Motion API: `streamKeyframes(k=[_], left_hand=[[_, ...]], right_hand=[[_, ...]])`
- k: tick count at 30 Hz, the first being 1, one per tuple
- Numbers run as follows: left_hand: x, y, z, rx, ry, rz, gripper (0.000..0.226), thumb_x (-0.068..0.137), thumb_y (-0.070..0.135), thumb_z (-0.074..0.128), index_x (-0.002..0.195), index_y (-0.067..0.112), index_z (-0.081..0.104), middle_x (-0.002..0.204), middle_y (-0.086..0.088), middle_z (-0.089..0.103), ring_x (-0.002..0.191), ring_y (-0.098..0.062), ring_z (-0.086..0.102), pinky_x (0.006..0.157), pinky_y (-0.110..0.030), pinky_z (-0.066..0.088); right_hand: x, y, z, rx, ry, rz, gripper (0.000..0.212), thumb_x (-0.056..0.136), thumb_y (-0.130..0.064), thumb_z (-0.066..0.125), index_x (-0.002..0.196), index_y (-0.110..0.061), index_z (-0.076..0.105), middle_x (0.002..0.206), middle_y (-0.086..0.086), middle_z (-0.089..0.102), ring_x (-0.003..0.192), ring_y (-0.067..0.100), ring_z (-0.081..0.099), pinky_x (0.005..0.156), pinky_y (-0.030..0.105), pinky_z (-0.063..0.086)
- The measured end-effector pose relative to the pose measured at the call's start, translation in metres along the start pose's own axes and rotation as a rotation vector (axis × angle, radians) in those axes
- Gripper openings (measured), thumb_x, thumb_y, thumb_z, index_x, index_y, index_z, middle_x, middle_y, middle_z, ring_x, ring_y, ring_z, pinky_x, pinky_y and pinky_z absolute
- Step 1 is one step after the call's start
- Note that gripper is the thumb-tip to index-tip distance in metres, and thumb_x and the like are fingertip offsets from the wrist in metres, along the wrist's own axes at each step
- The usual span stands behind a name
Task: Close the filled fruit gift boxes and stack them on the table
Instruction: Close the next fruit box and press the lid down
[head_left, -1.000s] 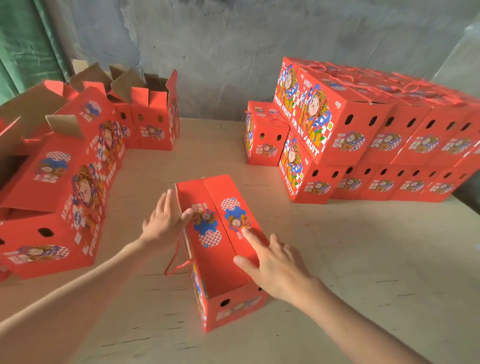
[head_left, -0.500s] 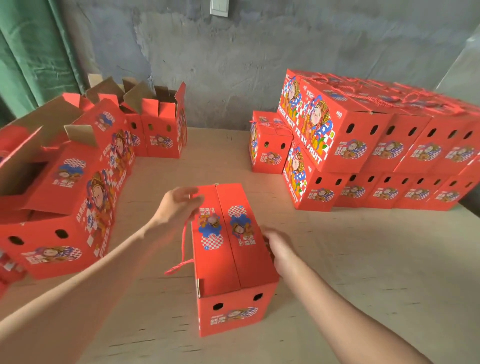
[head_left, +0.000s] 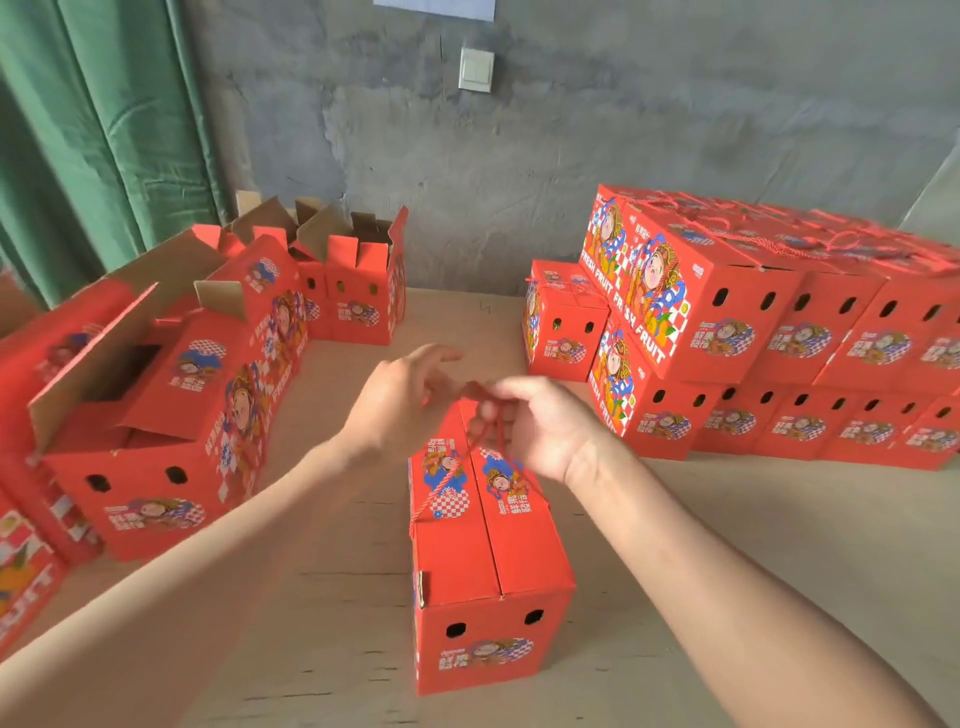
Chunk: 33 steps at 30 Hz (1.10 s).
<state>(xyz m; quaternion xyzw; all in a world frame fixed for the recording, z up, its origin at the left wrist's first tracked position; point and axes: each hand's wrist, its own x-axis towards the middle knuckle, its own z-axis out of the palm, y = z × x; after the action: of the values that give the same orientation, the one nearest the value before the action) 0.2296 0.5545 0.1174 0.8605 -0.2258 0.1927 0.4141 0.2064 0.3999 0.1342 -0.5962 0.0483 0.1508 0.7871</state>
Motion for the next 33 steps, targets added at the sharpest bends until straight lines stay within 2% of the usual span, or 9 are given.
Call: streamKeyframes(k=[4, 6, 9, 12, 17, 21, 26, 29, 33], left_hand=[[-0.047, -0.035, 0.023, 0.064, -0.267, -0.190, 0.021, 0.093, 0.013, 0.050, 0.111, 0.008, 0.060, 0.110, -0.004, 0.061, 0.105, -0.022, 0.057, 0.083, -0.021, 0.039], [-0.066, -0.046, 0.034, 0.113, -0.458, -0.121, 0.028, 0.097, 0.022, 0.047, 0.118, 0.008, 0.059, 0.133, -0.004, 0.052, 0.125, -0.016, 0.045, 0.095, -0.013, 0.030], [-0.070, -0.043, 0.034, 0.125, -0.433, -0.004, 0.043, 0.098, 0.027, 0.044, 0.138, 0.011, 0.044, 0.153, 0.003, 0.028, 0.142, -0.006, 0.020, 0.110, -0.008, 0.010], [-0.056, -0.027, 0.023, 0.078, -0.301, 0.056, 0.046, 0.099, 0.026, 0.044, 0.142, 0.013, 0.038, 0.152, 0.006, 0.028, 0.142, -0.004, 0.017, 0.107, -0.003, 0.004], [-0.034, -0.009, 0.021, 0.009, -0.204, 0.138, 0.042, 0.096, 0.023, 0.049, 0.135, 0.008, 0.048, 0.145, 0.002, 0.042, 0.138, -0.010, 0.032, 0.115, -0.023, 0.022], [-0.023, -0.008, 0.057, 0.006, -0.141, -0.029, 0.038, 0.095, 0.027, 0.052, 0.130, 0.011, 0.051, 0.134, -0.002, 0.052, 0.126, -0.021, 0.046, 0.104, -0.034, 0.035], [-0.007, -0.017, 0.113, -0.013, -0.274, -0.242, 0.060, 0.091, 0.035, 0.055, 0.141, 0.012, 0.030, 0.136, -0.007, 0.045, 0.122, -0.024, 0.044, 0.094, -0.031, 0.039], [-0.009, -0.024, 0.132, -0.184, -0.426, -0.248, 0.081, 0.087, 0.037, 0.061, 0.150, 0.024, 0.012, 0.146, 0.001, 0.037, 0.131, -0.019, 0.039, 0.105, -0.026, 0.032], [-0.012, -0.031, 0.155, -0.153, -0.518, -0.196, 0.081, 0.081, 0.033, 0.067, 0.148, 0.032, 0.022, 0.151, 0.004, 0.031, 0.137, -0.013, 0.031, 0.104, -0.018, 0.026]], right_hand=[[0.000, -0.020, 0.002, -0.101, 0.138, -0.041, 0.026, 0.094, -0.012, 0.042, 0.073, -0.011, 0.056, 0.048, -0.005, 0.056, 0.050, 0.012, 0.060, 0.063, 0.027, 0.041], [-0.001, -0.027, 0.004, -0.133, 0.183, -0.064, 0.025, 0.093, -0.010, 0.044, 0.071, -0.012, 0.055, 0.046, -0.006, 0.054, 0.054, 0.012, 0.057, 0.061, 0.026, 0.039], [-0.004, -0.045, 0.011, -0.156, 0.207, -0.117, 0.023, 0.091, -0.008, 0.047, 0.070, -0.011, 0.054, 0.045, -0.006, 0.050, 0.054, 0.013, 0.052, 0.057, 0.025, 0.037], [-0.012, -0.077, 0.017, -0.161, 0.171, -0.195, 0.022, 0.093, -0.014, 0.045, 0.072, -0.013, 0.054, 0.046, -0.008, 0.048, 0.047, 0.008, 0.052, 0.058, 0.023, 0.037], [-0.016, -0.111, 0.015, -0.219, 0.197, -0.307, 0.023, 0.092, -0.016, 0.046, 0.071, -0.012, 0.054, 0.047, -0.007, 0.045, 0.043, 0.008, 0.050, 0.056, 0.024, 0.037], [0.004, -0.108, -0.007, -0.269, 0.333, -0.211, 0.026, 0.092, -0.015, 0.045, 0.066, -0.015, 0.050, 0.038, -0.009, 0.040, 0.042, 0.008, 0.046, 0.053, 0.023, 0.034], [0.028, -0.100, -0.045, -0.402, 0.471, -0.214, 0.024, 0.086, -0.006, 0.049, 0.063, -0.013, 0.051, 0.044, -0.003, 0.046, 0.047, 0.013, 0.051, 0.053, 0.024, 0.036], [0.034, -0.096, -0.061, -0.411, 0.521, -0.247, 0.023, 0.084, -0.002, 0.050, 0.063, -0.011, 0.051, 0.054, 0.002, 0.049, 0.050, 0.013, 0.054, 0.054, 0.023, 0.036], [0.034, -0.073, -0.089, -0.447, 0.579, -0.237, 0.024, 0.085, -0.001, 0.053, 0.063, -0.008, 0.053, 0.057, 0.005, 0.053, 0.053, 0.015, 0.055, 0.056, 0.026, 0.038]])
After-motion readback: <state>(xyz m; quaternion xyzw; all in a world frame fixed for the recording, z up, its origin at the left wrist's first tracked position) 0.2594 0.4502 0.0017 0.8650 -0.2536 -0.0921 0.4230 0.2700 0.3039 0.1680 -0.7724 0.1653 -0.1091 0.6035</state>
